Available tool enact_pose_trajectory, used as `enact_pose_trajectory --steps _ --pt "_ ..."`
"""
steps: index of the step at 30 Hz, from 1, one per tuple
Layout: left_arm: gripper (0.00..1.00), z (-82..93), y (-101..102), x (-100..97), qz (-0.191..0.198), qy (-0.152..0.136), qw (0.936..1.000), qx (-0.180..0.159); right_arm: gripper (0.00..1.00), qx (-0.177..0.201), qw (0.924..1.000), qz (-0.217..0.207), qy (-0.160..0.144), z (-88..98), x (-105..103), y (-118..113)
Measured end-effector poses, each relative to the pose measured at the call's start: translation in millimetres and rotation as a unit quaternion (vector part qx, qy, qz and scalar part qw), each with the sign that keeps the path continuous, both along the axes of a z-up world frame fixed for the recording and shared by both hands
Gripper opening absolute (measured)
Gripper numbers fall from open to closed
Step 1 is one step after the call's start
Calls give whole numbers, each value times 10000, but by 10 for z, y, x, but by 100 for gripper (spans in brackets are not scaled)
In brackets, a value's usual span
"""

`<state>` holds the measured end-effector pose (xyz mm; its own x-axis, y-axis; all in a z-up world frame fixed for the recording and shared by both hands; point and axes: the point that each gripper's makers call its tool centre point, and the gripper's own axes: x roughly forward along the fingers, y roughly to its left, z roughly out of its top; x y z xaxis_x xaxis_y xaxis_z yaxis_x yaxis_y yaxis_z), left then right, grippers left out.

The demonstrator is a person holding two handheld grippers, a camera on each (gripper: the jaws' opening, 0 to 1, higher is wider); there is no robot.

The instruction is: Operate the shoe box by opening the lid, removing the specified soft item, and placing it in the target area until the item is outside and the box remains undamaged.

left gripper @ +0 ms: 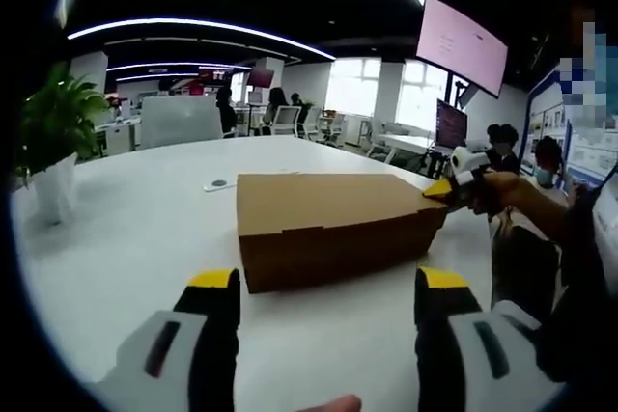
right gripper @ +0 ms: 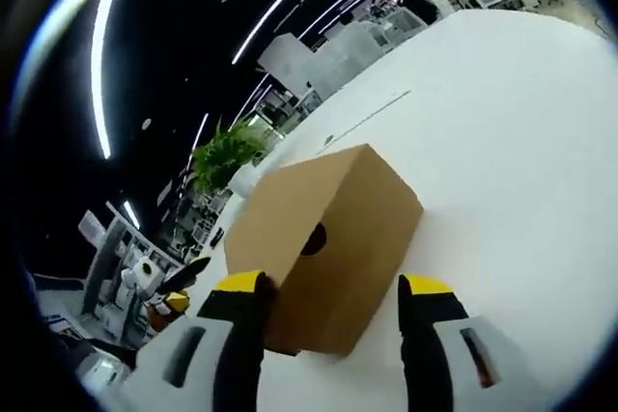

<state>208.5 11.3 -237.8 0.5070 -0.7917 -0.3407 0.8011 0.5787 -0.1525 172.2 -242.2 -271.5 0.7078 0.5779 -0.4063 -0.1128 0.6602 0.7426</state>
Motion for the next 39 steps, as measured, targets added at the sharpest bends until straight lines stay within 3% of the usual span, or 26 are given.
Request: enact_pose_trajectory --steps 5,9,10,12,15,24,39 --pt "75 -42 -89 -85 -167 58 9998 31 51 396 9989 56 261 -19 13 23" --pt "75 -25 -101 -98 -195 71 9998 -8 48 407 9987 119 283 4 9 39" --pt "75 -13 -102 -99 -195 63 9998 -16 46 417 9986 143 285 115 -135 188" --pt "75 4 -104 -99 -192 50 9998 -42 45 426 9985 159 292 180 -214 271" --pt "75 9 -123 -117 -221 64 9997 -59 46 440 9982 129 384 145 -232 255" --pt "75 -24 -132 -154 -243 106 9996 -20 33 736 9964 190 387 234 -286 388" --pt "75 -41 -203 -199 -403 209 9990 -31 30 751 9955 259 515 223 -315 376"
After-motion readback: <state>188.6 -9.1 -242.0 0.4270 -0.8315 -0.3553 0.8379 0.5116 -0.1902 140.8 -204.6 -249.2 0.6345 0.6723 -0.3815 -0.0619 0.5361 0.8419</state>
